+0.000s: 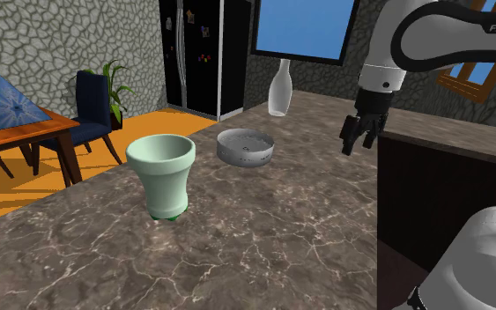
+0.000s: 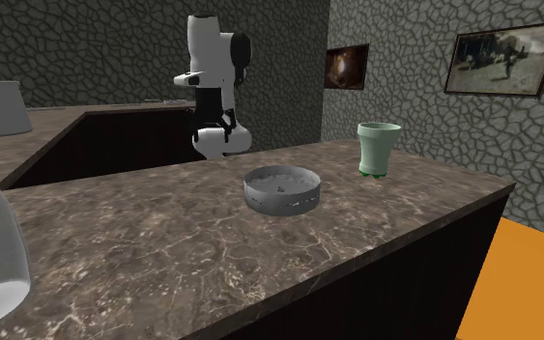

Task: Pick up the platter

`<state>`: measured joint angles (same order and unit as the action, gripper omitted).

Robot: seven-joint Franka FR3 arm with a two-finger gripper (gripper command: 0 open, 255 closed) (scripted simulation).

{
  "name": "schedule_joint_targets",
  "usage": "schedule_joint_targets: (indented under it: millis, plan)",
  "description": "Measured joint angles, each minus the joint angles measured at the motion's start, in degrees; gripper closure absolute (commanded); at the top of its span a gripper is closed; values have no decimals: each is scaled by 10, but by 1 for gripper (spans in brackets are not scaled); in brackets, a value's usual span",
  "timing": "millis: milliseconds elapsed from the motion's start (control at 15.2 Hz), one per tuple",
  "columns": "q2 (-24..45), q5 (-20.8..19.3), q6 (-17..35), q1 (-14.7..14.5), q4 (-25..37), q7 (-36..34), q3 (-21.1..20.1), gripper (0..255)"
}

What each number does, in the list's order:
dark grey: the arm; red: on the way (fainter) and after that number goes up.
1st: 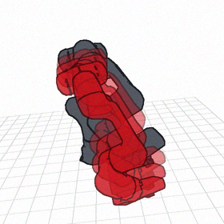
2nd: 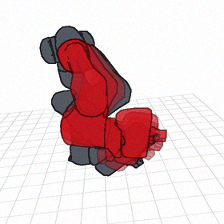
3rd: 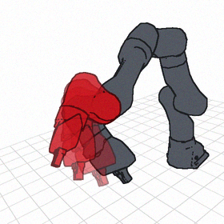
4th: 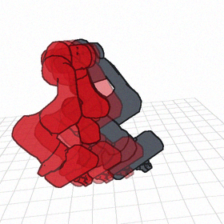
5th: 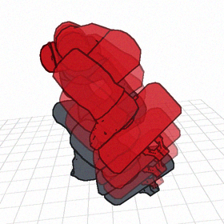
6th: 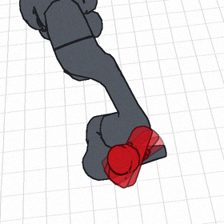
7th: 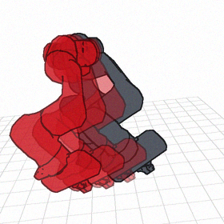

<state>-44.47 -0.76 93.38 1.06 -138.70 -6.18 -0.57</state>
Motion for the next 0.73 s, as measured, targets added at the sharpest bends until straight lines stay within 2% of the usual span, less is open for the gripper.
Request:
schedule_joint_targets:
  millis: [198,726]
  plan:
    - [26,4,7,-4,20,-2,-5,0]
    - [203,19,51,-23,149,-14,-32,0]
